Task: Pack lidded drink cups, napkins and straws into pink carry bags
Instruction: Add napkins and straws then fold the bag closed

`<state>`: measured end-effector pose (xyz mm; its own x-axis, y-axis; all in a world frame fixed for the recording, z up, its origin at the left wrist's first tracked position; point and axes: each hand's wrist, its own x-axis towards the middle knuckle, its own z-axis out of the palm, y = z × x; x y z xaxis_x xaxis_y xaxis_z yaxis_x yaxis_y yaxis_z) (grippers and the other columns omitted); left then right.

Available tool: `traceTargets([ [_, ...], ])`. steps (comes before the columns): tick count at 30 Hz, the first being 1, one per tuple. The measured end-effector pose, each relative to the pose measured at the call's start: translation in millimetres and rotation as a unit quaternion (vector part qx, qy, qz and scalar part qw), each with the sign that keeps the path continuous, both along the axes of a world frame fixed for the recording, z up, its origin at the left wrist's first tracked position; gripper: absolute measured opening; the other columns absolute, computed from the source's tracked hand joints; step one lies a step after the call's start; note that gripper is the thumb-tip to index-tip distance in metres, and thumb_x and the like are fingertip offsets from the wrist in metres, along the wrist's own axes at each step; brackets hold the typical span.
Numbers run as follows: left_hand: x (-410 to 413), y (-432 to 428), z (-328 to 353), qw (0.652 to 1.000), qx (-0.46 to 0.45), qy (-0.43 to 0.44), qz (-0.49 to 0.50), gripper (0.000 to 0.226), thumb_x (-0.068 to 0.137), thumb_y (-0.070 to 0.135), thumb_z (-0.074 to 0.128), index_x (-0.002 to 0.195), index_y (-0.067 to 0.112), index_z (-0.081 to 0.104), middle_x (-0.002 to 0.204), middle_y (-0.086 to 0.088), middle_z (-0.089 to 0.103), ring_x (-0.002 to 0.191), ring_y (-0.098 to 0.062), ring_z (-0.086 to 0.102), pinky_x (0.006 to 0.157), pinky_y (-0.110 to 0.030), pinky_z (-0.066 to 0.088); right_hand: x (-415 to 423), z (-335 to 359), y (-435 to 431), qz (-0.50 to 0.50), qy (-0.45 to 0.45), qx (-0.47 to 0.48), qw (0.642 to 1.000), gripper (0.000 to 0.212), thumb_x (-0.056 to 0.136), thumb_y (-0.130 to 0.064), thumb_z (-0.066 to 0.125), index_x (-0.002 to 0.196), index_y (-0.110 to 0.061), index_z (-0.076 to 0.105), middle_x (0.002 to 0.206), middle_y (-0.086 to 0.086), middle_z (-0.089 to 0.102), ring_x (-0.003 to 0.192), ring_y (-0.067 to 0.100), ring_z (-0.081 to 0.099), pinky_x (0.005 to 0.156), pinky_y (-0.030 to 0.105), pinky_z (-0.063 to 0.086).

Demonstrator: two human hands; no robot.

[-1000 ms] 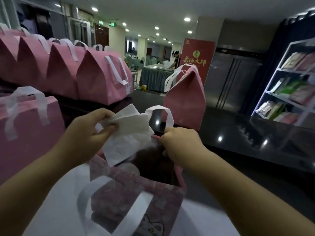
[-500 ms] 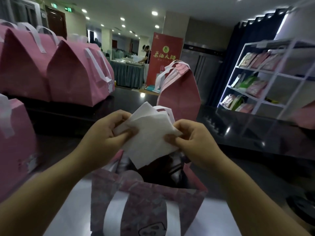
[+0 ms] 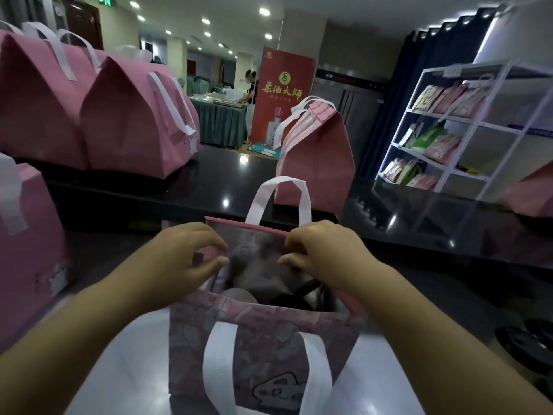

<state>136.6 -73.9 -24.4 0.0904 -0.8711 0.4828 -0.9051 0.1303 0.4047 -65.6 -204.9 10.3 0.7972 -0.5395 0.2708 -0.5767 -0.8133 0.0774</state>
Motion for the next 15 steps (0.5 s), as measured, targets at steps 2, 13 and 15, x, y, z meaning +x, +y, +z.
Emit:
traceTargets([
  [2,-5,3,-1,1.0,-0.021,0.018,0.002,0.024,0.081,0.034,0.064,0.101,0.022,0.066,0.099,0.01,0.062,0.087,0.0,0.057,0.073,-0.013,0.044,-11,4,6,0.006,-0.066,0.039,0.997,0.029,0.083,-0.054,0.059,0.096,-0.029,0.066,0.091,-0.008,0.066,0.083,0.013,0.059,0.07,0.034,0.052],
  [13,-8,27,-10,0.984,0.143,0.106,0.014,0.104,0.045,0.078,0.059,0.135,0.032,0.035,0.126,0.017,0.044,0.108,-0.004,0.048,0.086,-0.023,0.043,-95,-21,35,-0.109,-0.113,0.254,0.954,0.072,0.049,-0.091,0.048,0.106,-0.048,0.044,0.102,-0.027,0.048,0.096,-0.001,0.052,0.079,0.022,0.049],
  [15,-10,26,-10,0.98,0.163,0.11,0.011,0.095,0.051,0.071,0.064,0.134,0.033,0.039,0.125,0.016,0.049,0.105,-0.004,0.052,0.087,-0.025,0.047,-98,-24,36,-0.106,-0.078,0.308,0.942,0.051,0.059,-0.077,0.059,0.098,-0.045,0.05,0.098,-0.022,0.057,0.091,0.004,0.057,0.076,0.028,0.054],
])
